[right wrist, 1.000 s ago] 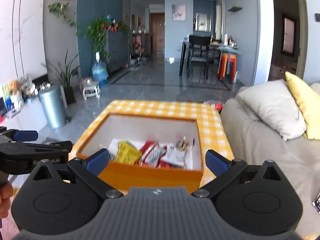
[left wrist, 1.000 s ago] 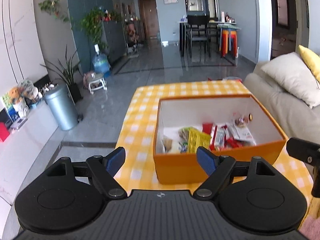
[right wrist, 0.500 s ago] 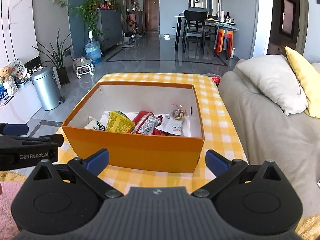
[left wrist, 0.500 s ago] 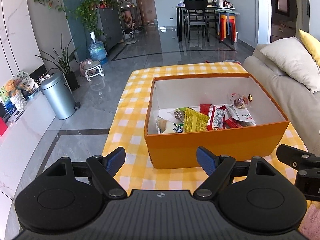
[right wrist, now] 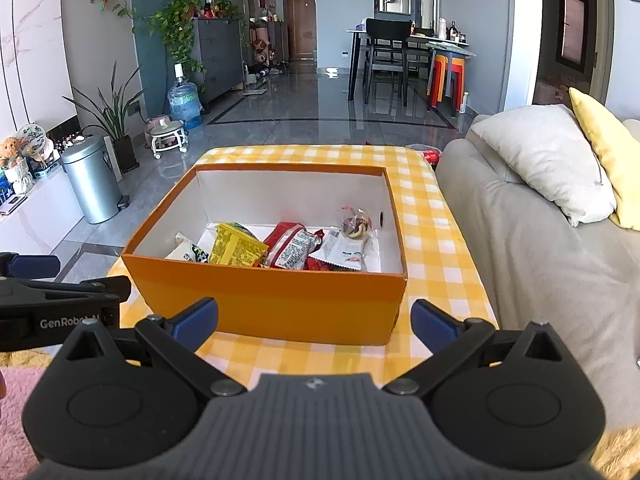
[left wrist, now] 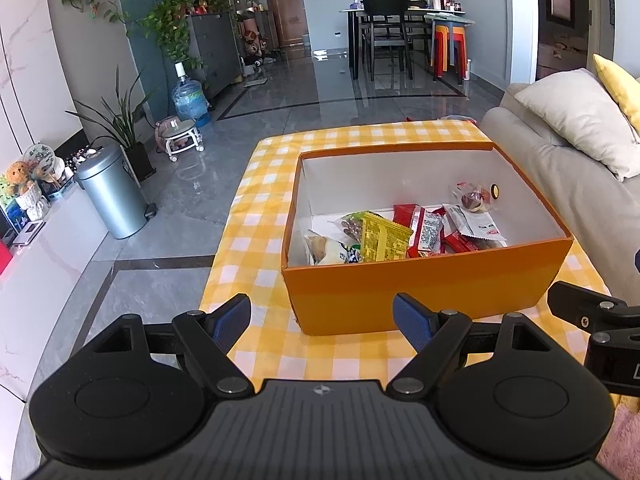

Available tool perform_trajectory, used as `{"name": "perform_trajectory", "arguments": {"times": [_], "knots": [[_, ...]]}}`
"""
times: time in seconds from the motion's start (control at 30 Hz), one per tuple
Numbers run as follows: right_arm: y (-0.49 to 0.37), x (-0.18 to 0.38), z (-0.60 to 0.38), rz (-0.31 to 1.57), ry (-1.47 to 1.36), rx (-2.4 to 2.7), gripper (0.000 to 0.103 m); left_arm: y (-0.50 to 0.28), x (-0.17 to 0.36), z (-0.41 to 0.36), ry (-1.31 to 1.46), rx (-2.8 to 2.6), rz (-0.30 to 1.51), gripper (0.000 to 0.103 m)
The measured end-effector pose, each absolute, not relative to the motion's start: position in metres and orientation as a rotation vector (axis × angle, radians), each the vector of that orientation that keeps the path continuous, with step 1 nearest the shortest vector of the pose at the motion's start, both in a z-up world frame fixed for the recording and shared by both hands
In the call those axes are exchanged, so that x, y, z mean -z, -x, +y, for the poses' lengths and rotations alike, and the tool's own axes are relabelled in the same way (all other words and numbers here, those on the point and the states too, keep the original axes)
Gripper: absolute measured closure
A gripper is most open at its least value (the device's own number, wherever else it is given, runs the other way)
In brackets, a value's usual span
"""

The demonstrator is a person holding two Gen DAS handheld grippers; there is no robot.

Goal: Organize snacks

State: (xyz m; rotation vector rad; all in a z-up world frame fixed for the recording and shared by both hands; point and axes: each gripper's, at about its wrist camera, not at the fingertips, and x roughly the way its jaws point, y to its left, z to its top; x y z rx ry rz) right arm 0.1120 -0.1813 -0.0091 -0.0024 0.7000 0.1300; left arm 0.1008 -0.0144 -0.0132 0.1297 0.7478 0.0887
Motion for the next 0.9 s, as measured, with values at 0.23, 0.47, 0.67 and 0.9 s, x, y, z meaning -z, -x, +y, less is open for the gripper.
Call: {"name": "perform_trajectory", "arguments": {"times": [0.23,0.47,0.67,0.9], "knots": [[-0.1103,0.0098,-0.1806,0.698,0.007,-0.133,0.004,-0.1009,0.0118,-0.0143,-0.131,-0.089,0.747,0.008],[-0.1104,0.0094,-0.1798,0.7,0.009,-0.133,0.004,-0.101,0.0096,-0.013,-0.13,-0.087,0.748,0.008],[-0.1105,0.0073,-0.1797,0.699,0.012,-0.138,0.004,-0.1006,0.0092,-0.0117,-0.127,-0.089,0.748,0.008],[-0.1105,0.0071,-0.1795,0.699,0.012,-0.135,0.004,-0.0995,0.0075,-0.0106,-0.128,-0.091,0.748,0.008]]}}
